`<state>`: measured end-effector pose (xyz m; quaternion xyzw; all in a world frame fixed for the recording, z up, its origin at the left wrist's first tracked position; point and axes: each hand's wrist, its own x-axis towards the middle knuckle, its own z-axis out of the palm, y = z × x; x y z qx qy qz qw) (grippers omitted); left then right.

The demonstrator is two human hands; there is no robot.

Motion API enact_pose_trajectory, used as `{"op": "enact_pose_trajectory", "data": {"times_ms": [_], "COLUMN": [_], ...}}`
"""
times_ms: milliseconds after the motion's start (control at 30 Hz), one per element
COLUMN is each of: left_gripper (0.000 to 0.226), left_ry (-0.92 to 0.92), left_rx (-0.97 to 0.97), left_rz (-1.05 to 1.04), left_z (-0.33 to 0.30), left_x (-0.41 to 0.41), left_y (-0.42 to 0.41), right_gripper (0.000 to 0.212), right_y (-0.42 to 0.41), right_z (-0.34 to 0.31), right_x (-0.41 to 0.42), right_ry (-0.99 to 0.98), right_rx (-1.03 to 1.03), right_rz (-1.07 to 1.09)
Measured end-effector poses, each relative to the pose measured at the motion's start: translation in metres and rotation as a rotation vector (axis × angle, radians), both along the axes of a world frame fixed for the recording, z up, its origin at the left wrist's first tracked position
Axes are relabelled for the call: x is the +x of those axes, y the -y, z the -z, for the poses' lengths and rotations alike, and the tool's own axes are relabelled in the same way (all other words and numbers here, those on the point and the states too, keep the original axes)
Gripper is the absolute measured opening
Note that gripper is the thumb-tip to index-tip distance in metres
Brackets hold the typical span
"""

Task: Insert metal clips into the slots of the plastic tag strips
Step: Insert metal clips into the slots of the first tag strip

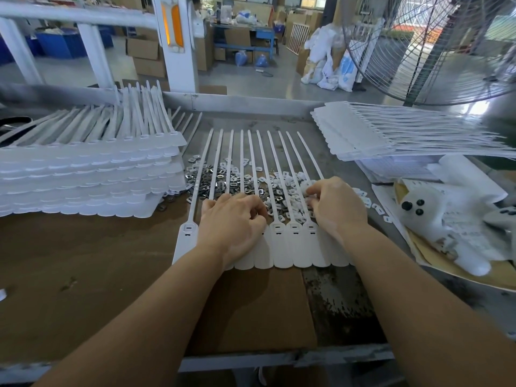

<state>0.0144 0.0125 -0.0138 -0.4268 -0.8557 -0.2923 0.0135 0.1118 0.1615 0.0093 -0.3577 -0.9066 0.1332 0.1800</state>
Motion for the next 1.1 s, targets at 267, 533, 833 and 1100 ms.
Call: {"op": "enact_pose_trajectory", "data": {"times_ms": [267, 533, 833, 1100], "left_gripper": [0.013, 0.014, 0.014, 0.020], "left_ry": [-0.004, -0.004, -0.006, 0.003], "left_rx": [-0.002, -0.009, -0.009, 0.003], "left_rz": [0.000, 0.000, -0.004, -0.010], "left_z": [0.001, 0.001, 0.001, 0.001], "left_x": [0.000, -0.001, -0.001, 0.000], "left_y": [0.000, 0.000, -0.002, -0.002], "right_gripper": [0.019, 0.008, 0.007, 0.007], "right_y": [0.002, 0.000, -0.001, -0.007], "right_z": [-0.003, -0.002, -0.004, -0.020], "right_x": [-0.001, 0.000, 0.023, 0.046], "right_ry": [0.055, -0.005, -0.298, -0.098], "right_rx": [0.006, -0.070, -0.193, -0.319], "right_rz": [0.012, 0.012, -0.035, -0.116]}}
